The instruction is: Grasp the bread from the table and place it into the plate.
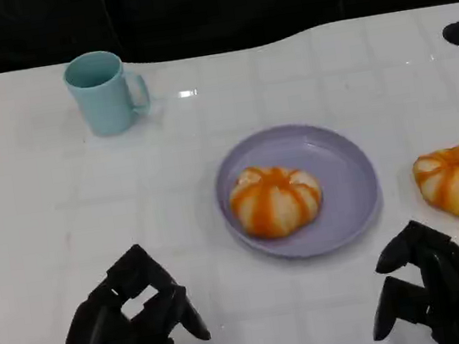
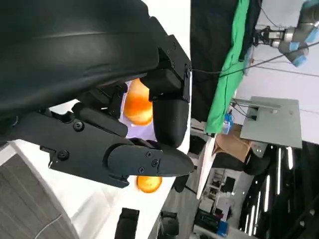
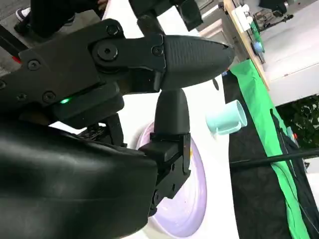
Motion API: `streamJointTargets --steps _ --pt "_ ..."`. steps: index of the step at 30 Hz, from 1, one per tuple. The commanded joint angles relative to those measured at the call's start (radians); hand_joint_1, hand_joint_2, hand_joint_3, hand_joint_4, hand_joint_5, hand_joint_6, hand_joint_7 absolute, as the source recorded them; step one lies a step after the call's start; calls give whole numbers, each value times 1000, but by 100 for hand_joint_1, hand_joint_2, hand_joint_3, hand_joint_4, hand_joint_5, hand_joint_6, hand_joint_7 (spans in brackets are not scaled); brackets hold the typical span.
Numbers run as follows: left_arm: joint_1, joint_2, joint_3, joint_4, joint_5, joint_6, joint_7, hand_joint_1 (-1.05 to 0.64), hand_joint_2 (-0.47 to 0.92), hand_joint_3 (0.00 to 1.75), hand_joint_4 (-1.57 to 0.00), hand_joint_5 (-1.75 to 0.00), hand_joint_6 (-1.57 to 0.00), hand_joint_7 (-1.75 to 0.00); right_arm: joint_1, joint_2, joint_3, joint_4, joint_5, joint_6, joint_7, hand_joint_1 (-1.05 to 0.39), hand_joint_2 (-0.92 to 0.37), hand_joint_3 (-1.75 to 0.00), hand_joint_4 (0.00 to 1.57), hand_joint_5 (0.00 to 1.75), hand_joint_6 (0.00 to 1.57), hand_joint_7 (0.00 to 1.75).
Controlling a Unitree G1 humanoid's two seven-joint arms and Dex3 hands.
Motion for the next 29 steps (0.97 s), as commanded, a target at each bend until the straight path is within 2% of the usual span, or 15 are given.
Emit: streamJointTargets --steps 1,14,21,29 --pt "16 -1 15 -9 -1 15 14 -59 92 31 -74 -175 -52 -175 1 -14 -6 -9 -1 -2 -1 -52 -92 -51 62 175 38 170" --pt "32 -15 7 -4 33 1 19 -61 92 31 -76 -175 -54 -175 -7 -22 -18 -1 9 7 9 -52 -92 -52 61 175 36 171" --pt "29 -16 8 10 43 -8 20 -60 92 31 -74 -175 -53 -175 -14 -18 -17 30 -20 -40 11 -51 -92 -49 61 175 36 170" --pt "4 -17 21 28 24 0 5 -61 92 29 -76 -175 -55 -175 -27 -12 -27 41 0 -21 14 -51 -92 -46 63 175 39 169"
